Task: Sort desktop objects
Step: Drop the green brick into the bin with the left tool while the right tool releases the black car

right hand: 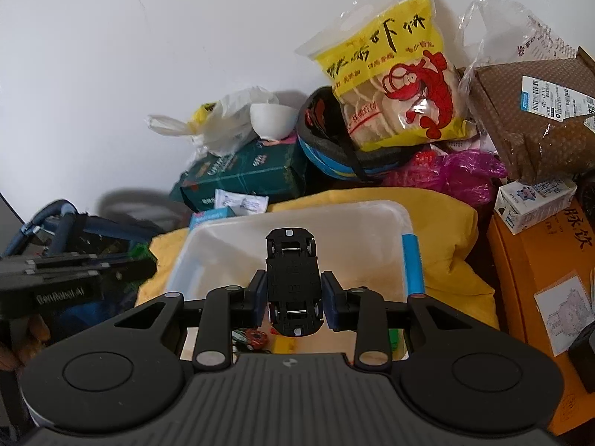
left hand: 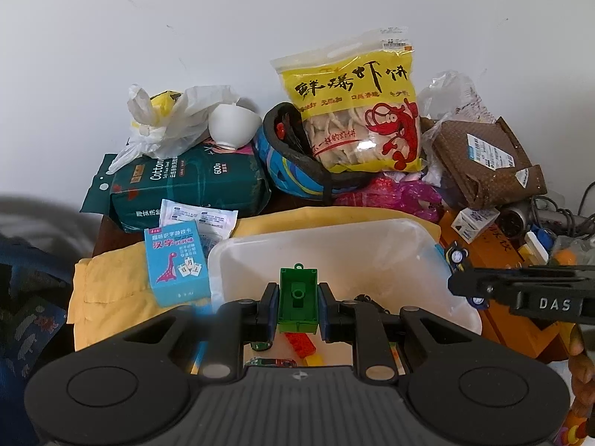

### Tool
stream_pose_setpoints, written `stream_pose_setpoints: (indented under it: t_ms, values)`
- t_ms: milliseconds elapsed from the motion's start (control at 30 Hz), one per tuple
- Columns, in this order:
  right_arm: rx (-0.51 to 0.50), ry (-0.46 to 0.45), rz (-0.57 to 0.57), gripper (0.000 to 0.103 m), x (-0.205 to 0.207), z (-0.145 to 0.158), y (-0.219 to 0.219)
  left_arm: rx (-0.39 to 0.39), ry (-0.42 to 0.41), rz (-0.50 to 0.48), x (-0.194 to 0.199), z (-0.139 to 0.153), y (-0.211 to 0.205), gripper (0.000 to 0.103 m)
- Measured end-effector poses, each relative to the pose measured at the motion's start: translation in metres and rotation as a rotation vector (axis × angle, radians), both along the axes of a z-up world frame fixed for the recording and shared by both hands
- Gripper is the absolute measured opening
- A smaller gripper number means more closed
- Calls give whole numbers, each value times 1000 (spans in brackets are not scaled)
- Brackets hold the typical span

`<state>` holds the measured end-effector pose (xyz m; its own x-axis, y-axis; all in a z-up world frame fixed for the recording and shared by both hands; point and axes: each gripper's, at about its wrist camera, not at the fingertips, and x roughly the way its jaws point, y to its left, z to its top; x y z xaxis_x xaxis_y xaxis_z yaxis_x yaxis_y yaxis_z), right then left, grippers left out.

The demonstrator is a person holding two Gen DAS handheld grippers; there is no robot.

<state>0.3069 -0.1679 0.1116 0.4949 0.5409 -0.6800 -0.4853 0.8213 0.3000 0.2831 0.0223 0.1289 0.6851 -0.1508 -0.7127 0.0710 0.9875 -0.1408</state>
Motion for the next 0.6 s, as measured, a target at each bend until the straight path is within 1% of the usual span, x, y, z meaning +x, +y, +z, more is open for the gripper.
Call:
stream_pose_setpoints:
  t_ms: [67,100,133,167,200,233,267,300,400,500,600]
  values:
    - [-1,13,-8,34,5,-3,0,0,0,7,4,0,-1,25]
    - [8,24,-16,34,8,-4,-1,-1,-2,8,5,0,-1,34]
    - [12,28,-26,36,10,-5,-2,-1,-2,14,6,-2,-1,50]
    - [9,24,-36,36,11,-5,-2,5,-9,27,5,-3,-1,56]
    - [0,16,-50,41,13,-5,-1,17,-26,39,3,-4,-1,59]
    - [-7,12,-63,55,14,-6,-2,31,-38,40,0,-5,-1,59]
    - [-5,9,-68,60,14,-7,-3,41,-44,36,-2,-7,0,59]
    - [0,6,-64,58,14,-9,-5,47,-48,32,-6,-10,1,59]
    - [4,-13,-50,58,3,-13,-11,58,-77,27,-26,-19,7,59]
    - [7,-55,-13,58,-24,-19,-21,73,-94,15,-58,-38,11,59]
    - [-20,-102,50,58,-64,-37,-29,85,-97,-10,-100,-66,11,59]
